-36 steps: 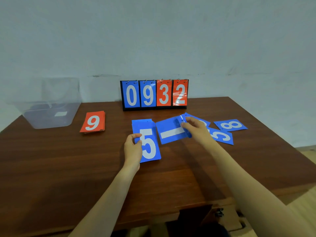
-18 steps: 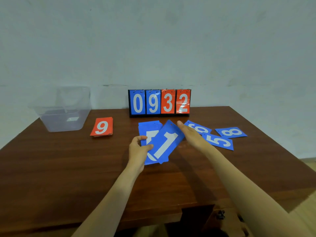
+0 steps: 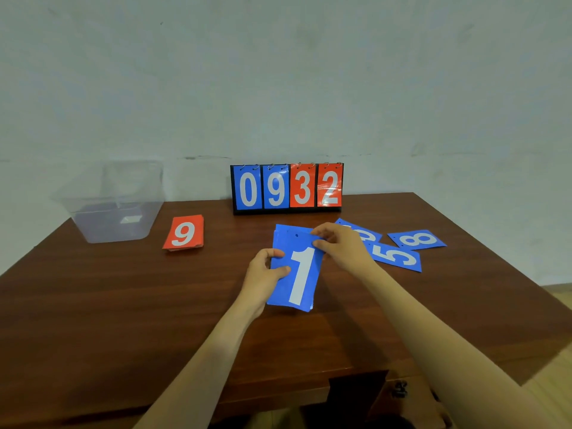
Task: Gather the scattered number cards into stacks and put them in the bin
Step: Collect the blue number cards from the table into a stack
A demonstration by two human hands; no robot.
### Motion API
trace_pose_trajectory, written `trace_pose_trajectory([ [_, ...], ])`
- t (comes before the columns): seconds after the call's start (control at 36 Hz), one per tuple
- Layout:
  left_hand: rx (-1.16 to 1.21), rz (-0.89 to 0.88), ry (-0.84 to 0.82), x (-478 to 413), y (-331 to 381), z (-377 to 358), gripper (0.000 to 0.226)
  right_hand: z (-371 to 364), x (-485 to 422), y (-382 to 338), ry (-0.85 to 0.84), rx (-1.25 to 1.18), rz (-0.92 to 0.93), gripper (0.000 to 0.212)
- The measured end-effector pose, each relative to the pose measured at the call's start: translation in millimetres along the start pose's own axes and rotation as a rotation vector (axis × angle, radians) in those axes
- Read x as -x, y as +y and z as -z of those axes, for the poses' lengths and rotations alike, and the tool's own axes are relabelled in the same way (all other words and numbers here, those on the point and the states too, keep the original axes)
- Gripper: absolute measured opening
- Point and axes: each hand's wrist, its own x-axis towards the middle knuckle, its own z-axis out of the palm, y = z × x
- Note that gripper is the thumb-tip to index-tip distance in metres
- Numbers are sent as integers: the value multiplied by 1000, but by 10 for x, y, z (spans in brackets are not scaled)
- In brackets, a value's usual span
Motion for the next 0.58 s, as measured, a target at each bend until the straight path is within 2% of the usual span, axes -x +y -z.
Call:
trace_pose_trajectory([
  [0.11, 36, -25, -50, -31, -33, -83, 16, -13, -33, 49, 56, 49, 20, 25],
  [0.36, 83, -19, -144, -202, -78, -342, 16, 45, -150, 286, 159, 64, 22, 21],
  [0.47, 91, 11, -99, -352, -88, -479, 17, 118, -290, 433, 204, 70, -13, 23],
  [0.58, 102, 23, -6, -533, -100, -532, 19, 200, -527, 742, 210, 153, -128, 29],
])
